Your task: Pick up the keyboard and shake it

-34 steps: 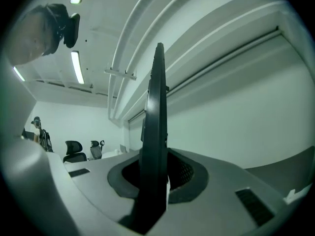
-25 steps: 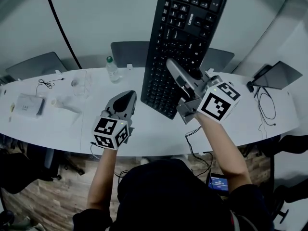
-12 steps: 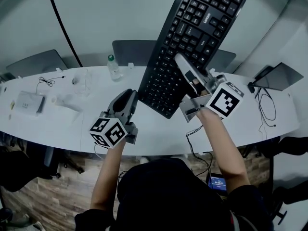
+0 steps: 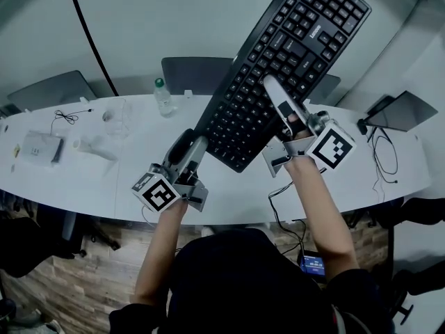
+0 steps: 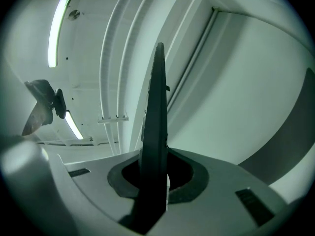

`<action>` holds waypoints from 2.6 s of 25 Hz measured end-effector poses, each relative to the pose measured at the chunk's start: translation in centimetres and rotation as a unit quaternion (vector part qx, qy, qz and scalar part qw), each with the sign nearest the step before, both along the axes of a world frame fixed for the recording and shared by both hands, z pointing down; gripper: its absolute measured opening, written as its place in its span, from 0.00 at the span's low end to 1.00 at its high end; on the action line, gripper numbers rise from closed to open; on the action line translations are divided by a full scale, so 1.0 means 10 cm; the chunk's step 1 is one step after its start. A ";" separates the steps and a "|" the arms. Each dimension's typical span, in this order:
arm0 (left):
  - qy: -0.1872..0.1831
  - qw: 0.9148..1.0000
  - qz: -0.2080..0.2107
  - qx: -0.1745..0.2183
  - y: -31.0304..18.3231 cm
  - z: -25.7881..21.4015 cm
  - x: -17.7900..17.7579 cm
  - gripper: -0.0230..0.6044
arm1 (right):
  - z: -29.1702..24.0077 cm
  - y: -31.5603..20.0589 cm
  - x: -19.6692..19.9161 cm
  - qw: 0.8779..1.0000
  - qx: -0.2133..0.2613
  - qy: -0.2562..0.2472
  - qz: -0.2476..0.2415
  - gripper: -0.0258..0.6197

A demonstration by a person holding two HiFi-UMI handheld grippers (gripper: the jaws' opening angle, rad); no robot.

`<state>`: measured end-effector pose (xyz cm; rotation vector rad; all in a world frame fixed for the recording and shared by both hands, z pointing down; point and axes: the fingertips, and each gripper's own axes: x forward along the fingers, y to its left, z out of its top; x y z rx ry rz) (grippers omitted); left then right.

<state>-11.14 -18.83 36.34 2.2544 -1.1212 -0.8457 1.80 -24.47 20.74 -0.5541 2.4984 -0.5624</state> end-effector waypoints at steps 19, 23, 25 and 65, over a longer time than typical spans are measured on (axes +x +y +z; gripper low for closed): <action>0.150 0.973 0.159 0.079 0.23 -0.40 0.43 0.51 | -0.01 -0.02 -0.02 0.994 -0.028 -0.087 -0.052 0.17; 0.144 0.971 0.169 0.092 0.27 -0.61 0.58 0.50 | -0.04 0.03 -0.02 0.991 -0.050 -0.108 -0.066 0.17; 0.144 0.970 0.173 0.094 0.29 -0.67 0.61 0.50 | -0.05 0.06 -0.04 0.990 -0.057 -0.109 -0.069 0.17; 0.102 0.985 0.120 0.072 0.19 -0.55 0.18 0.19 | 0.49 0.05 -0.16 0.988 -0.064 -0.104 -0.090 0.21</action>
